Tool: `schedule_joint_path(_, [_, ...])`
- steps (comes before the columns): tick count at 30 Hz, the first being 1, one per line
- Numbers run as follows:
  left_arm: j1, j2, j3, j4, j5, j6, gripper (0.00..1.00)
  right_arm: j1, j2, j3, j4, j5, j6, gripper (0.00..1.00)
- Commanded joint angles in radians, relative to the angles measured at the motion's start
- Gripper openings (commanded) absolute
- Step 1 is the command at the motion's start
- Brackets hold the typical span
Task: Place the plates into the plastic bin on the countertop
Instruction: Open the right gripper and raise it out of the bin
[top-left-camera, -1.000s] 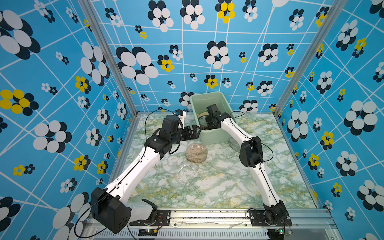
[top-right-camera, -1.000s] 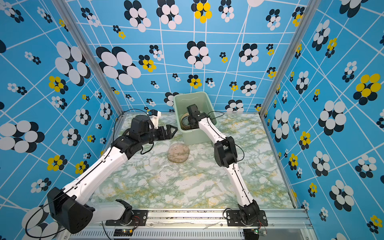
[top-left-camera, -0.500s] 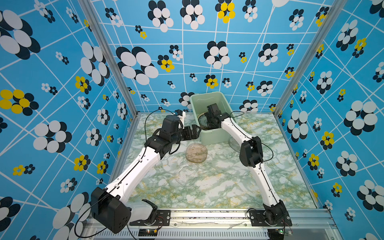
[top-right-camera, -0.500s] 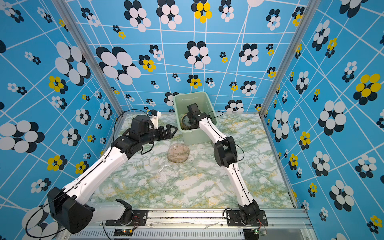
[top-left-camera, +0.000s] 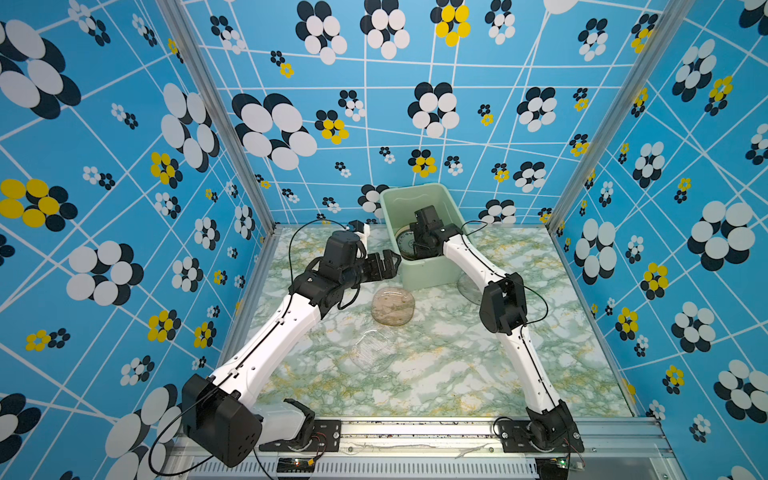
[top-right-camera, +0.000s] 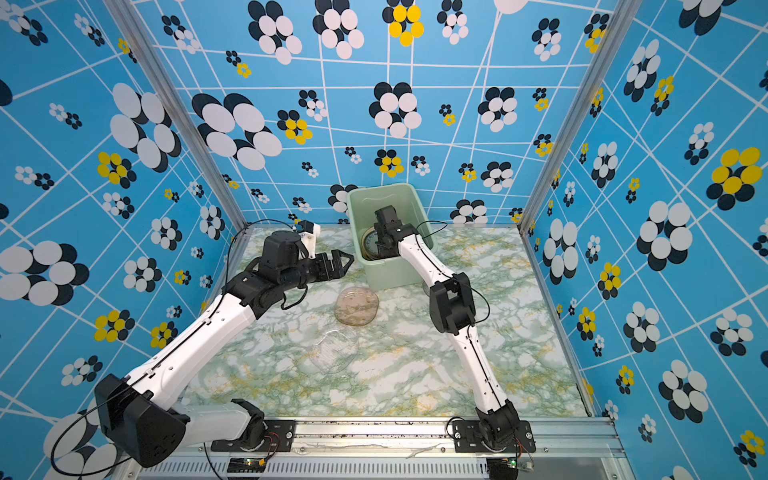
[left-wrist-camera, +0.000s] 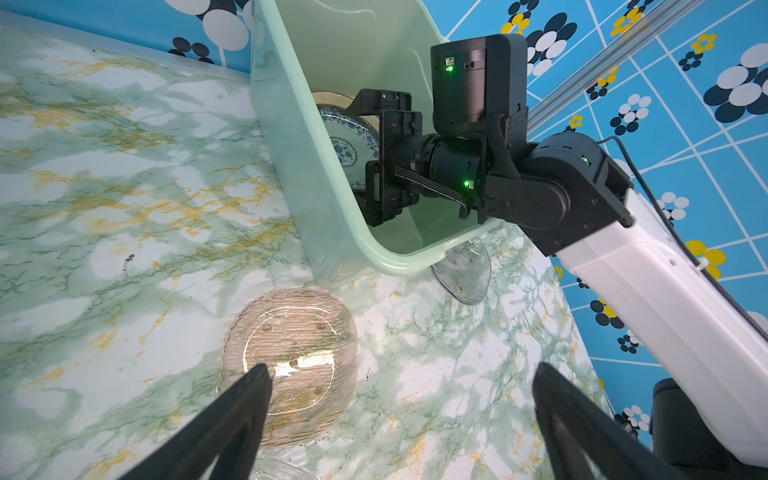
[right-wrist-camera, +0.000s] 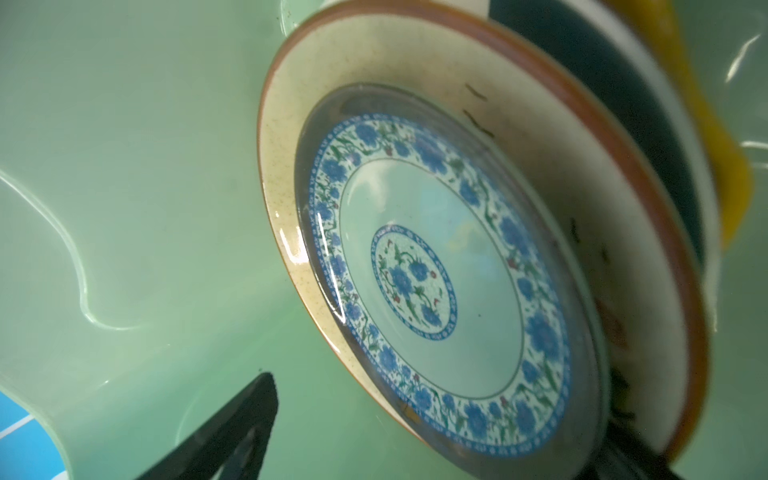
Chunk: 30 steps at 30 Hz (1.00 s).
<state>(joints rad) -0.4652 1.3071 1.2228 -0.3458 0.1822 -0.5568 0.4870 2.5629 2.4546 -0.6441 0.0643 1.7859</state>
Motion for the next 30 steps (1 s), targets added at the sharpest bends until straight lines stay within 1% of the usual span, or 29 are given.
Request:
schedule_joint_path(1, [-0.006, -0.021, 0.013, -0.036, -0.035, 0.008, 0.99, 0.001, -0.063, 0.036, -0.057, -0.009, 0.043, 0.99])
schedule_joint_path(11, [-0.006, -0.033, 0.017, -0.054, -0.062, 0.022, 0.99, 0.000, -0.072, 0.039, -0.060, -0.037, 0.066, 0.99])
schedule_joint_path(14, [-0.006, -0.040, 0.013, -0.053, -0.064, 0.022, 0.99, 0.001, -0.084, 0.062, -0.066, -0.021, 0.032, 0.99])
schedule_joint_path(18, [-0.006, -0.049, 0.017, -0.060, -0.067, 0.028, 0.99, 0.004, -0.088, 0.126, -0.121, -0.008, -0.002, 1.00])
schedule_joint_path(20, [-0.006, -0.056, 0.021, -0.066, -0.070, 0.030, 0.99, 0.007, -0.101, 0.128, -0.127, -0.002, -0.002, 0.99])
schedule_joint_path(21, [-0.006, -0.061, 0.021, -0.068, -0.072, 0.031, 0.99, 0.010, -0.106, 0.127, -0.128, 0.001, -0.025, 0.99])
schedule_joint_path(25, [-0.004, -0.084, 0.026, -0.080, -0.079, 0.038, 0.99, 0.015, -0.115, 0.158, -0.162, 0.017, -0.048, 0.99])
schedule_joint_path(30, [0.000, -0.117, 0.026, -0.102, -0.094, 0.052, 0.99, 0.016, -0.124, 0.161, -0.183, 0.010, -0.056, 0.99])
